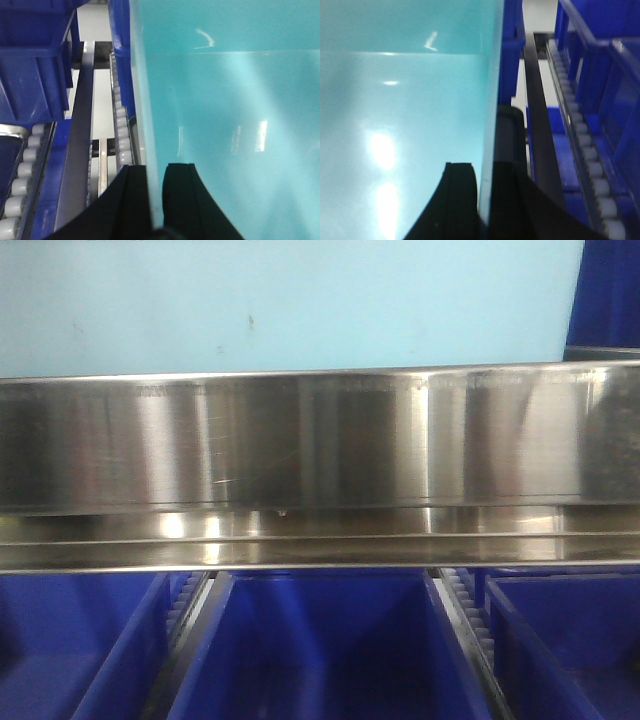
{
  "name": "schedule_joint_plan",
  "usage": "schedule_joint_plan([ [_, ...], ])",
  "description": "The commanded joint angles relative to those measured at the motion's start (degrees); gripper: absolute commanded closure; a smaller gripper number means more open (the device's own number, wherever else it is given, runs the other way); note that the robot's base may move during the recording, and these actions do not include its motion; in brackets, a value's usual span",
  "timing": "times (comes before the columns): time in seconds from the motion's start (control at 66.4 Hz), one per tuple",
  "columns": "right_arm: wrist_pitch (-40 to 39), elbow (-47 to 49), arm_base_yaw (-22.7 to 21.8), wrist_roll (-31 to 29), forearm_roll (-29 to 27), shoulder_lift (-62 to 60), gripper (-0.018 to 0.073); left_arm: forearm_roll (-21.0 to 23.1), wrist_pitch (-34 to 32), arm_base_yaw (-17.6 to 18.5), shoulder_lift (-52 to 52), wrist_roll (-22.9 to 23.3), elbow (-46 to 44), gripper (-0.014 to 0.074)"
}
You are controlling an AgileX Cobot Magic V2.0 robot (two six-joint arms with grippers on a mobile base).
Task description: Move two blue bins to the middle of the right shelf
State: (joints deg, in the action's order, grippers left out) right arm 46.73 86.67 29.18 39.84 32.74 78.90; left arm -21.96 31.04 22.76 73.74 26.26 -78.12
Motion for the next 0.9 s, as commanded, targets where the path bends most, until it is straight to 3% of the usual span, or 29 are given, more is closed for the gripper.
schedule_joint_plan([
  [0.0,-4.8,-1.8,0.7,1.4,0.8,-1.0,0.0707,0.7,-4.8,0.3,-0.9,-0.6,0.8,0.0707],
  [0.437,-8.5,-11.5,0.7,7.1,0.8,-1.4,0.0707,1.4,-5.6,0.3,-0.7,-0.2,10.2,0.0707],
  [0.889,-7.6,-13.7,0.7,7.1,-0.5,-0.9,0.0711,1.4,-6.5,0.3,-0.7,-0.2,12.3,0.0707],
])
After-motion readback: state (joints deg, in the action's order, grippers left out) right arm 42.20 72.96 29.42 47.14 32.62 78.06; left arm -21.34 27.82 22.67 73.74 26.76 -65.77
